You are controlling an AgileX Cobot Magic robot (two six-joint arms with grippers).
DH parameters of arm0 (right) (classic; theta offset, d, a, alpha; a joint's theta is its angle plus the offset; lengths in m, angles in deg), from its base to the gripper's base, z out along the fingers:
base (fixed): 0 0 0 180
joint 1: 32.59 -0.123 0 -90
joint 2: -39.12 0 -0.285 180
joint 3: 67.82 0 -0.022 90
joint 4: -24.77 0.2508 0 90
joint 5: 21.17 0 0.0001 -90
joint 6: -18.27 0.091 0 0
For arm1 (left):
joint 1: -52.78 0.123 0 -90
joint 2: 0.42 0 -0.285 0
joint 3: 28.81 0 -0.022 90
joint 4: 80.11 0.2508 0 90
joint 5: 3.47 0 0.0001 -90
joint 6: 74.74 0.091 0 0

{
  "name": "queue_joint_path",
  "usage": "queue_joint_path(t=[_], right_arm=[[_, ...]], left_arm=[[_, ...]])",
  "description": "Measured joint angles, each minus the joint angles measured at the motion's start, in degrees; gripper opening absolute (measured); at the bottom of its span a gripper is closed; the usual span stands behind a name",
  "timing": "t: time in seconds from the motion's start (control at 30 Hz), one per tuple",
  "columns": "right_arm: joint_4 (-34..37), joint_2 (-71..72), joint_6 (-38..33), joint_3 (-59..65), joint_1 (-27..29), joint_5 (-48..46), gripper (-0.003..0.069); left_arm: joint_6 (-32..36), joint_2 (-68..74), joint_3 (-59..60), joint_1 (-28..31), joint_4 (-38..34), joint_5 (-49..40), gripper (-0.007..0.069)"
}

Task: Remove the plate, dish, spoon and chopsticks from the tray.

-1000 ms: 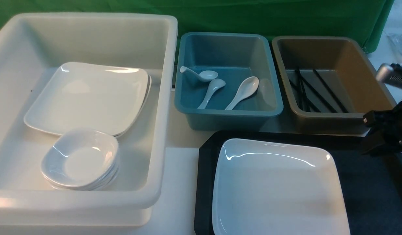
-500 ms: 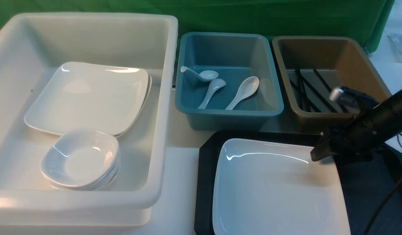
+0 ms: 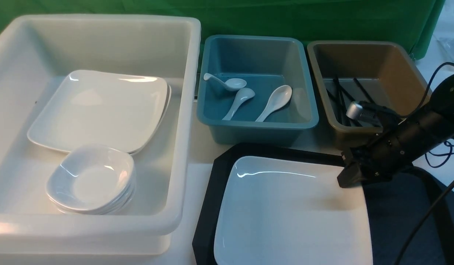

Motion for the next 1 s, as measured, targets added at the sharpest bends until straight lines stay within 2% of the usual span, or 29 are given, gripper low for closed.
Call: queue_joint_path(t=[0.4,0.83,1.0], right_arm=[[-0.11,15.05,-1.27,0.0,-0.04,-9.4,0.0061],[-2.86,29.9,-1.53,0.05,-0.04,-11.07,0.0058],[-3.15,32.86,-0.69,-3.67,-0.04,-12.65,0.0058]], left_arm=[[0.01,0.0,0.0,0.0,-0.11,0.0,0.0015],[0.01,0.0,0.0,0.0,-0.42,0.08,0.0015],[0.01,0.0,0.0,0.0,-0.46,0.51,0.0015]])
